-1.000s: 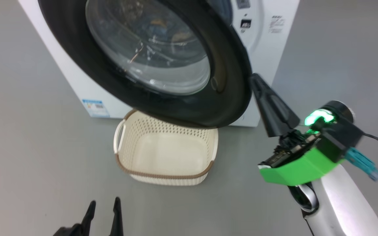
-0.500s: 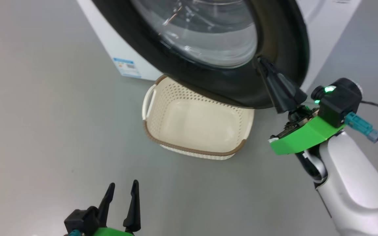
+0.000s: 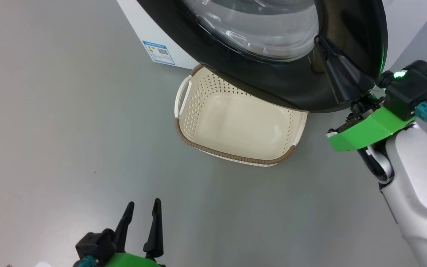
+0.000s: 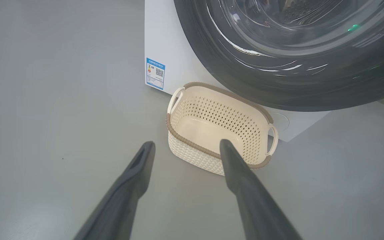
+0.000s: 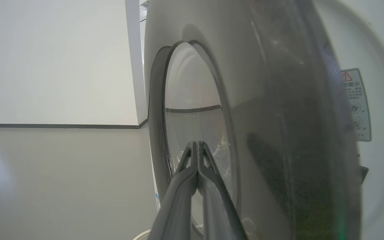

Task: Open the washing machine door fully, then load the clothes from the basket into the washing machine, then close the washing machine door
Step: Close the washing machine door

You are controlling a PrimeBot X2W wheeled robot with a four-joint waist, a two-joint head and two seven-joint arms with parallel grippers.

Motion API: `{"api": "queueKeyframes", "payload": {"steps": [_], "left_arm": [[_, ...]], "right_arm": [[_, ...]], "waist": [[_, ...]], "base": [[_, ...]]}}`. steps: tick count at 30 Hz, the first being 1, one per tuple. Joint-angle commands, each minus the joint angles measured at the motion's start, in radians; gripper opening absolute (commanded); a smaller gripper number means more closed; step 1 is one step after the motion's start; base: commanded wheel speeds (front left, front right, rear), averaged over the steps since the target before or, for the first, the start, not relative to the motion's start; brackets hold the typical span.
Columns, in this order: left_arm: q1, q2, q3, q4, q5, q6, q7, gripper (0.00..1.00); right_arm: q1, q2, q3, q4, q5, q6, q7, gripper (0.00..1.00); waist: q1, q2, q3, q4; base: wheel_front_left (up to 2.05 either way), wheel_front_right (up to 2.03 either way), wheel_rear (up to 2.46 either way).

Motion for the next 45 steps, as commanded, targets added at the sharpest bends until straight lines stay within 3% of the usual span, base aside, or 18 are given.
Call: {"api": "queueKeyframes", "payload": {"steps": [1, 20, 34, 45], "left_arm": [[-0.013, 0.007, 0.026, -0.019, -0.001, 0.004, -0.007, 1.0], [-0.021, 0.007, -0.008, -0.018, -0.004, 0.007, -0.007, 1.0], [-0.022, 0.007, 0.003, -0.023, 0.031, 0.005, -0.007, 1.0], [-0.028, 0.007, -0.007, -0.034, 0.027, 0.008, -0.007, 1.0]], "right_arm": [[-0.013, -0.003, 0.018, -0.023, -0.001, 0.003, -0.005, 0.0], [-0.147, -0.112, 0.074, -0.008, 0.004, 0.003, -0.005, 0.0], [-0.232, -0.122, 0.031, 0.002, -0.002, 0.003, -0.005, 0.0], [-0.332, -0.134, -0.007, 0.068, -0.022, 0.003, -0.005, 0.0]], "waist": [[-0.0001, 0.0, 0.004, -0.002], [-0.0001, 0.0, 0.074, -0.029], [-0.0001, 0.0, 0.127, -0.06], [-0.0001, 0.0, 0.174, -0.043]], "base": [[0.0, 0.0, 0.0], [0.0, 0.0, 0.0], [0.0, 0.0, 0.0], [0.0, 0.0, 0.0]]}}
